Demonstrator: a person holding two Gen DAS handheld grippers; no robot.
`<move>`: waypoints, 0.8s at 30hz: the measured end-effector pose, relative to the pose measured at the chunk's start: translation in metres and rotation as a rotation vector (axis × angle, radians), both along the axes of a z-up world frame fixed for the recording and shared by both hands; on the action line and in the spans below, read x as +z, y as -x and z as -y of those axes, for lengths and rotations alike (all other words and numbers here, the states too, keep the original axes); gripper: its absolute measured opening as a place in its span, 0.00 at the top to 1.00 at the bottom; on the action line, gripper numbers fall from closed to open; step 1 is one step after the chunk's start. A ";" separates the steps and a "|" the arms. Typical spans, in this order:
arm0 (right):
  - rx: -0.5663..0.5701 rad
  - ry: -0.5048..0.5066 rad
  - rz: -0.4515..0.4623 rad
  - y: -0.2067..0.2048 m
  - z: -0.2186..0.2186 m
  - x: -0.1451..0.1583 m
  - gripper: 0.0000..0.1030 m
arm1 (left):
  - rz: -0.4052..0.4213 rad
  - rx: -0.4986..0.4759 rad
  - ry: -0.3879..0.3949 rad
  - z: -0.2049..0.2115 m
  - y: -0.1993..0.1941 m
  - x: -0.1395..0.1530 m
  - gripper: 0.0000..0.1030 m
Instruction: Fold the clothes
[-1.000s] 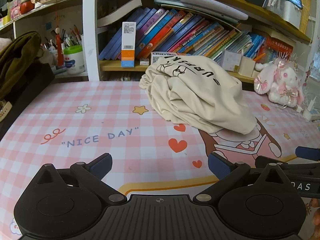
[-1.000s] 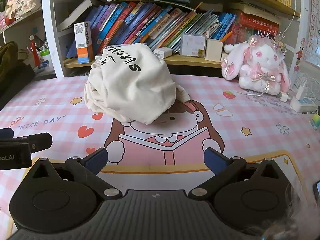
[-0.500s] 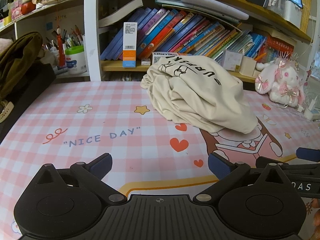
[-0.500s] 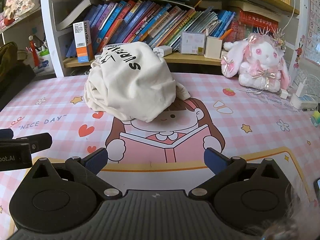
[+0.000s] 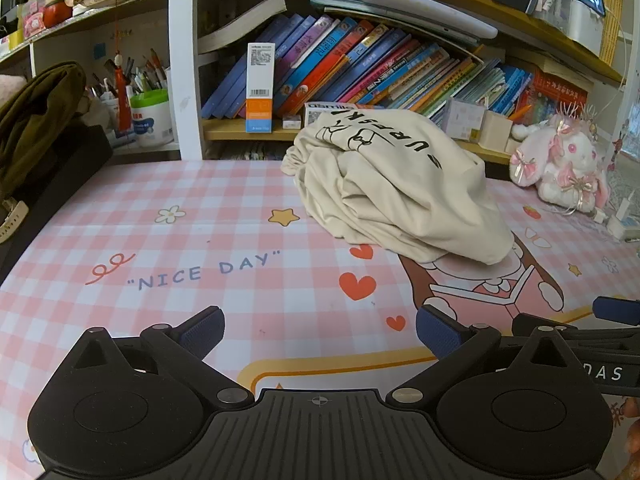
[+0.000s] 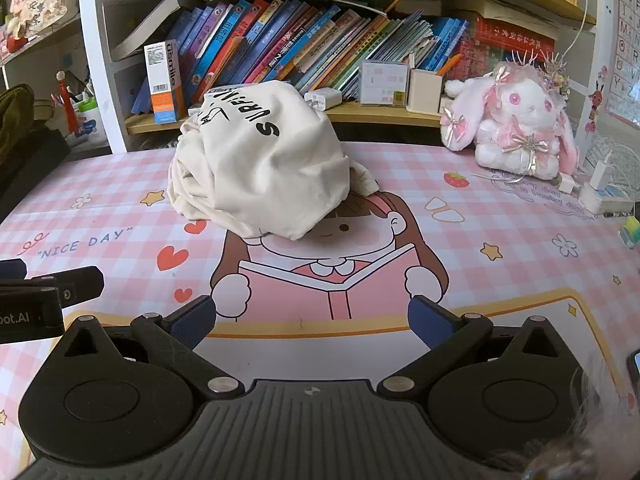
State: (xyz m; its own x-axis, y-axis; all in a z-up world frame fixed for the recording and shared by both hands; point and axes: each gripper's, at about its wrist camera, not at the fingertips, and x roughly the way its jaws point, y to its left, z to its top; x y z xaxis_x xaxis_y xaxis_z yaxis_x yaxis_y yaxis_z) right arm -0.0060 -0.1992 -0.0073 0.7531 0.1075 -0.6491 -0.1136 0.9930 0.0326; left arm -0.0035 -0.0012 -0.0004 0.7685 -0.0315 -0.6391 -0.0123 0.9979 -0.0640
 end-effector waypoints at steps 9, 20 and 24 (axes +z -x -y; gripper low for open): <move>0.003 0.001 -0.009 -0.003 -0.001 0.000 0.00 | -0.005 -0.001 -0.002 0.000 -0.001 -0.001 0.00; 0.003 0.007 -0.012 -0.004 -0.002 -0.001 0.00 | -0.012 0.001 0.001 -0.002 -0.003 -0.002 0.00; 0.003 0.008 -0.013 -0.004 -0.003 -0.001 0.00 | -0.011 -0.001 0.002 -0.002 -0.003 -0.002 0.00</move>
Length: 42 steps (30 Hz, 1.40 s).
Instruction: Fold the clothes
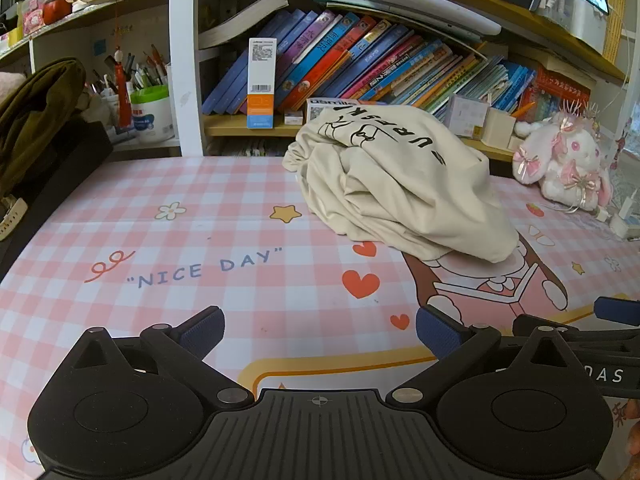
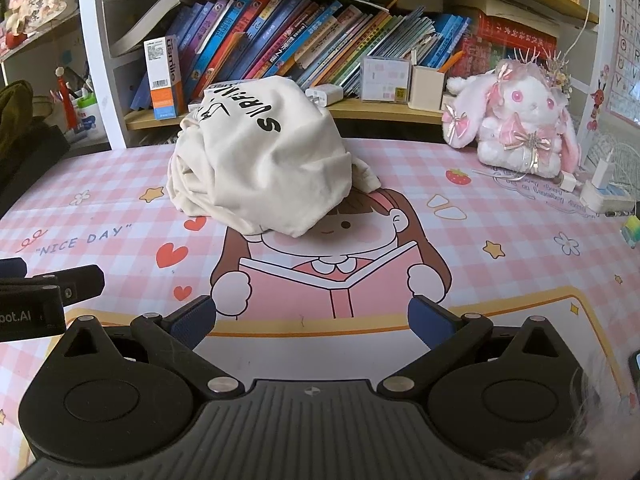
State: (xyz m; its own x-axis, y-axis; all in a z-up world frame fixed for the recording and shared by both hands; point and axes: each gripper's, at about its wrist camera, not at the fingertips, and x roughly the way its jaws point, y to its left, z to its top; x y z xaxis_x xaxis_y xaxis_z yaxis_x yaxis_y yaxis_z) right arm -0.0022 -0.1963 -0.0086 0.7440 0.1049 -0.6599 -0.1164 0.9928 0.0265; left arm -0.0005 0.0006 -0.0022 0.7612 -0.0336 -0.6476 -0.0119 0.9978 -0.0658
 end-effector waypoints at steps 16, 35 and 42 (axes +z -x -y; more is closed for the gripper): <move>-0.002 -0.006 -0.006 0.002 -0.006 0.002 0.00 | 0.004 -0.008 -0.003 -0.006 0.003 0.002 0.00; -0.035 -0.013 0.007 0.028 -0.027 0.011 0.00 | 0.036 -0.046 0.011 -0.027 0.027 0.008 0.00; -0.057 0.016 0.011 0.046 -0.039 0.010 0.00 | 0.029 -0.075 0.053 -0.035 0.039 0.005 0.00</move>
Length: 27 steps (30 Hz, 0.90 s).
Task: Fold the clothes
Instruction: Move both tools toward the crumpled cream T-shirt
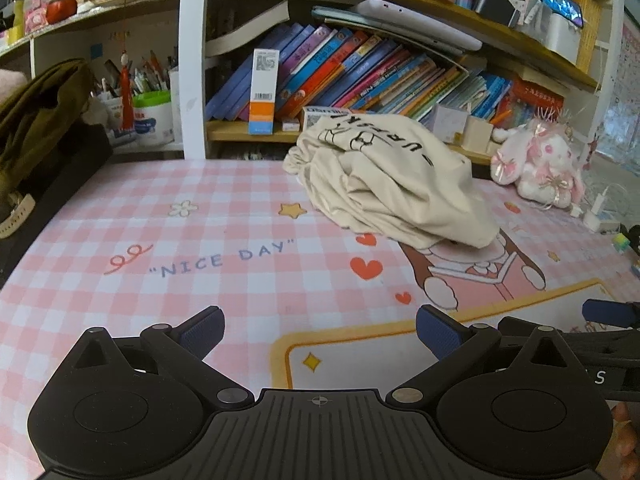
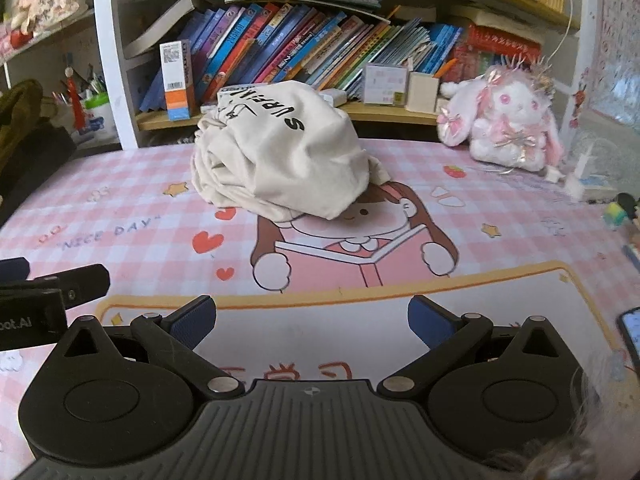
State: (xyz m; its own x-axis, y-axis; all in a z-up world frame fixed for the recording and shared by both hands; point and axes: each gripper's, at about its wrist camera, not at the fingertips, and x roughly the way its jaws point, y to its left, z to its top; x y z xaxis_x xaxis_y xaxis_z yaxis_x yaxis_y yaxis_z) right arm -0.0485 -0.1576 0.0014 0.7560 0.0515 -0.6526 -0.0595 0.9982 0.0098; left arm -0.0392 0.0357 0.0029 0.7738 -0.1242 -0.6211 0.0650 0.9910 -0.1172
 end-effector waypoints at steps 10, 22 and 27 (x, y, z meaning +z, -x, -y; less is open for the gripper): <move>-0.049 -0.018 -0.021 0.011 0.006 -0.005 0.00 | -0.022 -0.032 0.035 0.005 0.003 -0.006 0.00; -0.038 -0.119 -0.042 -0.006 0.058 -0.010 0.00 | -0.036 0.019 0.013 0.059 -0.012 -0.006 0.00; -0.036 -0.147 -0.061 -0.021 0.097 -0.016 0.00 | -0.045 0.057 -0.022 0.094 -0.016 -0.003 0.00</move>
State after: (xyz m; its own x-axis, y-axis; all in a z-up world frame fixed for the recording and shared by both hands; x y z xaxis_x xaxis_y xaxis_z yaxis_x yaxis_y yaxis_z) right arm -0.0273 -0.2550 -0.0147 0.7181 0.1235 -0.6849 -0.0187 0.9872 0.1584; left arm -0.0234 -0.0588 -0.0003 0.7503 -0.0667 -0.6578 0.0034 0.9953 -0.0970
